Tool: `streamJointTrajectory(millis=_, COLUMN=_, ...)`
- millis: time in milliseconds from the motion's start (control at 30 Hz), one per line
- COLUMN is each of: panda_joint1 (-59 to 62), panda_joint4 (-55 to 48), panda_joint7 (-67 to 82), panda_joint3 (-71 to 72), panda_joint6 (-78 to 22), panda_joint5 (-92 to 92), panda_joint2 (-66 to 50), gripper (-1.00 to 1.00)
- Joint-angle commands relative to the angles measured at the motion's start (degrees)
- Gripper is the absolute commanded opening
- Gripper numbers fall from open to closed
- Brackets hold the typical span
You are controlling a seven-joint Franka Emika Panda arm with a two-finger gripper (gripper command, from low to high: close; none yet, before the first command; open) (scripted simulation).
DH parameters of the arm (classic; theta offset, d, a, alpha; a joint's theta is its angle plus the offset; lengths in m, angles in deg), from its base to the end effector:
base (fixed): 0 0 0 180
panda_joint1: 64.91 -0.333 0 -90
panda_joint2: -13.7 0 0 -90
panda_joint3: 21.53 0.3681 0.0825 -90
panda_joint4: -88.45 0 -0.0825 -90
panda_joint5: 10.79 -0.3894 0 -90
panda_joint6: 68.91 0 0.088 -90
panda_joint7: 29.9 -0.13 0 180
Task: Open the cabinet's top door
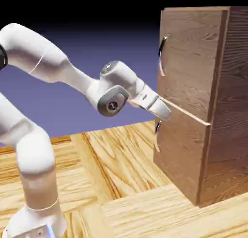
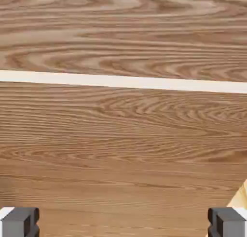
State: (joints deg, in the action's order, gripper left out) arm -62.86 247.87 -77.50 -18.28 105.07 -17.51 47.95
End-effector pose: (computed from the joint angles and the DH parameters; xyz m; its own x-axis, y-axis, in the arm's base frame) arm 0.3825 0.0012 0.5069 0.4008 -0.7932 0.4584 -0.5226 -0.6089 -0.5968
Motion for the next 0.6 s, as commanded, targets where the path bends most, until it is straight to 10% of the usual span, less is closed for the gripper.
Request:
streamJointTrajectory(millis=0, panda_joint1=1.02, panda_joint4=-0.59, panda_joint7=-1.91, panda_joint3=1.21, panda_joint6=-0.01, panda_joint5=-2.50, panda_joint2=0.59, gripper=0.00)
streamJointTrajectory(millis=567, panda_joint1=18.25, panda_joint4=-10.56, panda_joint7=-34.28, panda_joint3=21.71, panda_joint6=-0.14, panda_joint5=-44.86, panda_joint2=10.60, gripper=0.00)
